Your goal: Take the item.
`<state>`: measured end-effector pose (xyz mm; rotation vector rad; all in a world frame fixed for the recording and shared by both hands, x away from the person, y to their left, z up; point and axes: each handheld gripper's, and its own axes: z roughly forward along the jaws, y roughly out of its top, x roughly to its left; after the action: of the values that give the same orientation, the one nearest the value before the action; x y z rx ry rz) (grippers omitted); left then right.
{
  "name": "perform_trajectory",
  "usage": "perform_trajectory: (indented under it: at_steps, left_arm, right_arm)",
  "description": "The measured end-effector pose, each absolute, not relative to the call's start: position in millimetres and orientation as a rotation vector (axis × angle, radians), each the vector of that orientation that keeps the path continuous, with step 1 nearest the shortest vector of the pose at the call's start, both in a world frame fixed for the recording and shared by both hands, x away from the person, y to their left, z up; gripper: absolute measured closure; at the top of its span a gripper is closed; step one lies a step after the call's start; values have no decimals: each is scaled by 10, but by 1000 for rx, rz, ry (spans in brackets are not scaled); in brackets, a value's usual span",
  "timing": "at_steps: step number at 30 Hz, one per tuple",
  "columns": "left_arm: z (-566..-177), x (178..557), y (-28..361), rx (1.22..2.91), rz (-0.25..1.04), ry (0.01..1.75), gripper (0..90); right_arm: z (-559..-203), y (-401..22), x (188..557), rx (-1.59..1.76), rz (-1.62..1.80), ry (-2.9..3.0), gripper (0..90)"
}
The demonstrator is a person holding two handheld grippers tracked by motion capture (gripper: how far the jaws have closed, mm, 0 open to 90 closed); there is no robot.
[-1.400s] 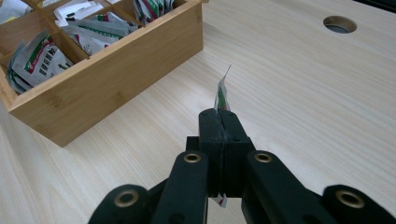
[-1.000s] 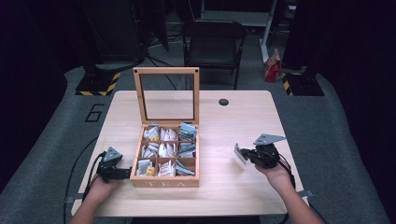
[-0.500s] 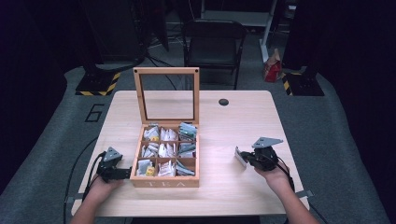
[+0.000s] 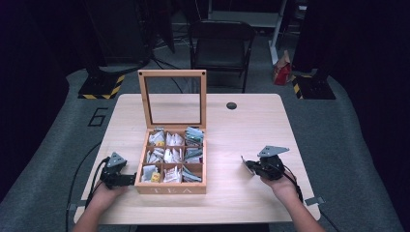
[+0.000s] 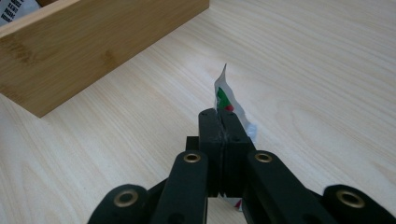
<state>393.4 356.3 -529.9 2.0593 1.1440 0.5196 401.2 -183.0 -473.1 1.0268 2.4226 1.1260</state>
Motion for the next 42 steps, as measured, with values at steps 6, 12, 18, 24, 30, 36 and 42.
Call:
perform_trajectory:
  at_steps: [6, 12, 18, 24, 30, 36, 42]
  left_arm:
    - [-5299, 3934, 3563, 2059, 520, 1144, 165]
    - [-5299, 3935, 3563, 2059, 520, 1144, 165]
    - [-5299, 3935, 3563, 2059, 520, 1144, 165]
    - [-5299, 3934, 3563, 2058, 520, 1144, 164]
    - [-5299, 3934, 3563, 2061, 521, 1144, 165]
    - [-5294, 3932, 3565, 2067, 517, 1145, 165]
    - [-5295, 3930, 3565, 2065, 515, 1146, 164]
  right_arm:
    - [-4780, -1780, 3983, 1025, 1117, 2449, 893]
    - [-4830, -1729, 3968, 1019, 1111, 2455, 893]
    - [-4869, -1669, 3949, 990, 1099, 2485, 893]
    - [-4911, -1618, 3933, 976, 1092, 2507, 890]
    - [-4942, -1581, 3921, 965, 1082, 2531, 888]
    - [-4984, -1553, 3915, 956, 1064, 2556, 885]
    - [-5041, -1540, 3922, 963, 1061, 2579, 872]
